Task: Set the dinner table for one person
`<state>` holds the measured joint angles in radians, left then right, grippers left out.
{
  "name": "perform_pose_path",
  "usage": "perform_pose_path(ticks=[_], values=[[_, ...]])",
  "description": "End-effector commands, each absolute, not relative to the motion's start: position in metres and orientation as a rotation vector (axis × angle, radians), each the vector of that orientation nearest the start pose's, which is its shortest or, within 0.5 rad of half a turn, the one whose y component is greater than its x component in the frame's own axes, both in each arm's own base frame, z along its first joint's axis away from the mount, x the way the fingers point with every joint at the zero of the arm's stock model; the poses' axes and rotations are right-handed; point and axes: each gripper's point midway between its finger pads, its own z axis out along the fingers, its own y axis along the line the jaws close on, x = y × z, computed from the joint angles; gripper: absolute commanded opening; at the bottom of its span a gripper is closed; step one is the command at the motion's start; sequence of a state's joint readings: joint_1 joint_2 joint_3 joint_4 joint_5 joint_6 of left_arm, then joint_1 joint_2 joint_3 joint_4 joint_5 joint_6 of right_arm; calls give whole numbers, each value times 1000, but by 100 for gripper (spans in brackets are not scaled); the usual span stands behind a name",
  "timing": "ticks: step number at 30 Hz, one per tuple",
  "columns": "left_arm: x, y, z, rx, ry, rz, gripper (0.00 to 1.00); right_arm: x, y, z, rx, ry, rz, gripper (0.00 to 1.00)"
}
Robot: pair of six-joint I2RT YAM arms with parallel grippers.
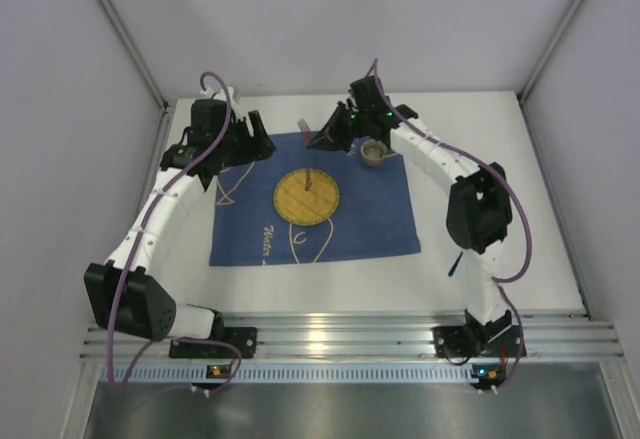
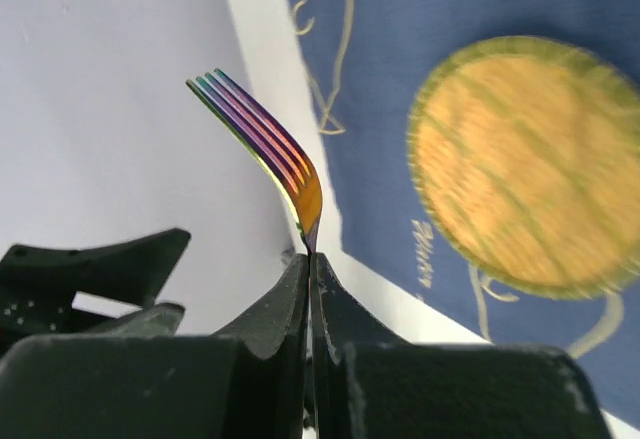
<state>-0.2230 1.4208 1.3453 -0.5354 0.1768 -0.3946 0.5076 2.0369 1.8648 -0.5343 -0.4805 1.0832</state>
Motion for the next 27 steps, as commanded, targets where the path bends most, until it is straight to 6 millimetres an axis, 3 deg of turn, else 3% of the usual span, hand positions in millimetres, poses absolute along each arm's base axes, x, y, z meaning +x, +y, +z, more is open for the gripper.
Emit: perform_pose_path(ticks=[1,2,3,4,5,6,7,9,12,13,20,27], values=[[363,-94,227,-246,2277,-340,74,413,436,252,322,2389,1584,0],[358,-87,224,-271,2280,-306,74,416,449,231,338,2420,1593,0],[349,-83,214,-289,2302,-283,74,421,463,243,307,2368,1641,0],[341,-80,222,-301,2276,-286,74,421,473,241,327,2369,1669,0],[335,-77,221,-321,2269,-284,74,418,491,220,327,2399,1676,0],[324,-74,211,-338,2291,-270,75,421,504,232,298,2349,1719,0],[316,-70,220,-353,2257,-272,75,417,519,211,323,2382,1722,0],[303,-66,215,-368,2265,-260,75,420,534,214,316,2337,1764,0],[281,-52,222,-404,2249,-203,75,414,554,180,379,2372,1756,0],[277,-48,223,-411,2247,-188,75,411,556,180,377,2377,1757,0],[255,-33,235,-442,2236,-117,75,400,564,120,450,2470,1634,0],[245,-29,237,-452,2240,-101,75,389,562,90,446,2533,1534,0]])
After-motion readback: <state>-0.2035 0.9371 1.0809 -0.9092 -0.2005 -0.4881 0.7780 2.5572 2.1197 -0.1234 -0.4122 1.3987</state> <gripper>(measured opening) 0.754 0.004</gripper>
